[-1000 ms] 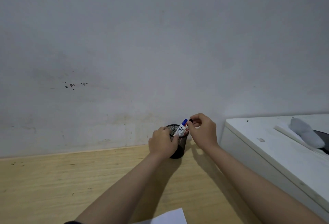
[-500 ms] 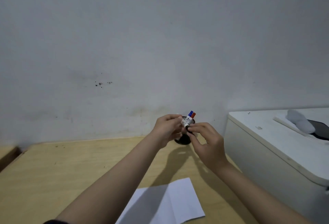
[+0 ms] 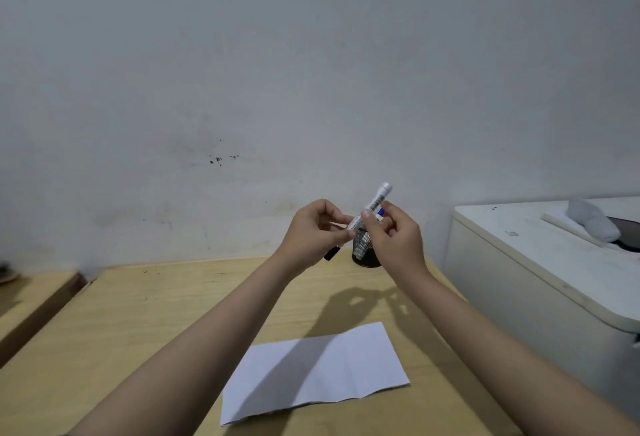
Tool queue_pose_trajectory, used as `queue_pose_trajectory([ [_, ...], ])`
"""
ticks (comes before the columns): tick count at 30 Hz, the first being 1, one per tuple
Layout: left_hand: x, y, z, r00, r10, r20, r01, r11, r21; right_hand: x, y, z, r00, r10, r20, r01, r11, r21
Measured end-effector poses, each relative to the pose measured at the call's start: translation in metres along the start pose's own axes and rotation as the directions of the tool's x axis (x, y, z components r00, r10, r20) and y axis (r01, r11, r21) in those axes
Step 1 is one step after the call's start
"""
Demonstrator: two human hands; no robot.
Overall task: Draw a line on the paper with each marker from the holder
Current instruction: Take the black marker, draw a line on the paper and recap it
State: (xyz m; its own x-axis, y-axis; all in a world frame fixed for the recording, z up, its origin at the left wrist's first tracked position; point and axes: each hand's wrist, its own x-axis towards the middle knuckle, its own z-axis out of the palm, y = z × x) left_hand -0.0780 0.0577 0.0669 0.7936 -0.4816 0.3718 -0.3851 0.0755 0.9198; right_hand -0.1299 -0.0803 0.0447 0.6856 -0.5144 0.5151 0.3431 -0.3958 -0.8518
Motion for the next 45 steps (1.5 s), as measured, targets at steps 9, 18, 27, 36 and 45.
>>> queue_pose_trajectory([
  [9,-0.015,-0.014,-0.021,0.993,0.111,-0.049,-0.082,0.908,0.411,0.000,-0.013,0.012,0.991,0.127,-0.047,-0.109,0.957,0.269],
  [18,-0.015,-0.018,-0.031,0.990,0.137,-0.031,-0.109,0.892,0.439,-0.002,-0.008,0.027,0.984,0.127,0.125,-0.153,0.961,0.232],
  [27,-0.009,-0.030,-0.053,0.989,-0.094,0.111,0.063,0.964,0.257,0.000,-0.004,0.039,0.973,0.085,0.213,-0.128,0.972,0.195],
  [36,-0.010,-0.068,-0.093,0.955,-0.297,0.022,0.249,0.835,0.491,0.010,0.021,0.038,0.982,0.120,0.144,-0.152,0.958,0.242],
  [45,-0.027,-0.109,-0.106,0.859,-0.510,-0.039,0.289,0.421,0.860,-0.024,0.052,0.057,0.964,0.159,0.213,-0.192,0.971,0.143],
])
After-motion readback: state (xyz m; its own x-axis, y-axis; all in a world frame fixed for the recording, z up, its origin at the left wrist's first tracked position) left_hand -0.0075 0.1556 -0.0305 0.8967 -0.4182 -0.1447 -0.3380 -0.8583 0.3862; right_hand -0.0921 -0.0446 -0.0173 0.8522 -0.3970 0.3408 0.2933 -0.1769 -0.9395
